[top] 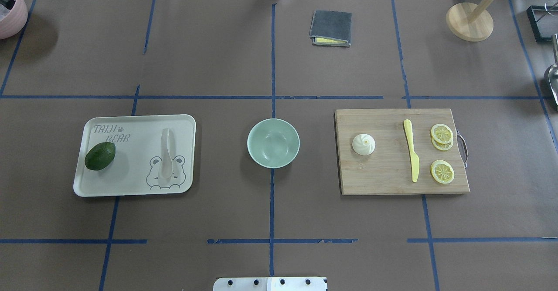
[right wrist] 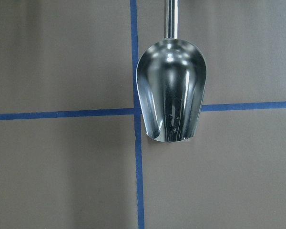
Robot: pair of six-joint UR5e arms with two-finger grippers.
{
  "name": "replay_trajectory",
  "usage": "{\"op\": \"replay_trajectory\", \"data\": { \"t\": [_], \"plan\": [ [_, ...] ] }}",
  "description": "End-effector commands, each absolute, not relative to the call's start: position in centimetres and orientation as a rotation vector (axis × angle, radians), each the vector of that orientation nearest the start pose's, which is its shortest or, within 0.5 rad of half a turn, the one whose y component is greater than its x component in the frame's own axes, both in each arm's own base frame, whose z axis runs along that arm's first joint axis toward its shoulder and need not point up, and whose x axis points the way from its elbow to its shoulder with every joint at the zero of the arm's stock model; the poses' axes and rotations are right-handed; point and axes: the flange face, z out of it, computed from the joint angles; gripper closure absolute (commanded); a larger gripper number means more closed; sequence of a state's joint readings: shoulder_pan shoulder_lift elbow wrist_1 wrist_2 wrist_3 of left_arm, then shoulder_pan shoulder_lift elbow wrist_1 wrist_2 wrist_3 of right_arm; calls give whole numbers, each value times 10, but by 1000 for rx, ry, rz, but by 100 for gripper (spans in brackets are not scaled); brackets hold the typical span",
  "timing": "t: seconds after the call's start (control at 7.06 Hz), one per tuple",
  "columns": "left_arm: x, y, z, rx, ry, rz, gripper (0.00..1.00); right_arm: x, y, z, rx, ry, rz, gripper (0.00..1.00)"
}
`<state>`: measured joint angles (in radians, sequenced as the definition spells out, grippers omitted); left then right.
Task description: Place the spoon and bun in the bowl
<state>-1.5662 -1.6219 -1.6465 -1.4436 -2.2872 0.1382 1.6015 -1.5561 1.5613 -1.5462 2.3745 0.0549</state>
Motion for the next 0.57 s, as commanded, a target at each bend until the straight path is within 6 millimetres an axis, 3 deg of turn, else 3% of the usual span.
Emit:
{"op": "replay_trajectory", "data": {
  "t": [0.0, 0.28, 0.42],
  "plan": [
    [-65, -510, 613, 46, 717, 136, 0, 77, -501, 648, 26, -804, 67, 0],
    [-65, -513, 599, 76, 717, 147, 0, 77, -502, 648, 25, -803, 72, 0],
    [-54, -518, 564, 132, 714, 174, 0, 77, -502, 646, 29, -804, 71, 0]
  ]
}}
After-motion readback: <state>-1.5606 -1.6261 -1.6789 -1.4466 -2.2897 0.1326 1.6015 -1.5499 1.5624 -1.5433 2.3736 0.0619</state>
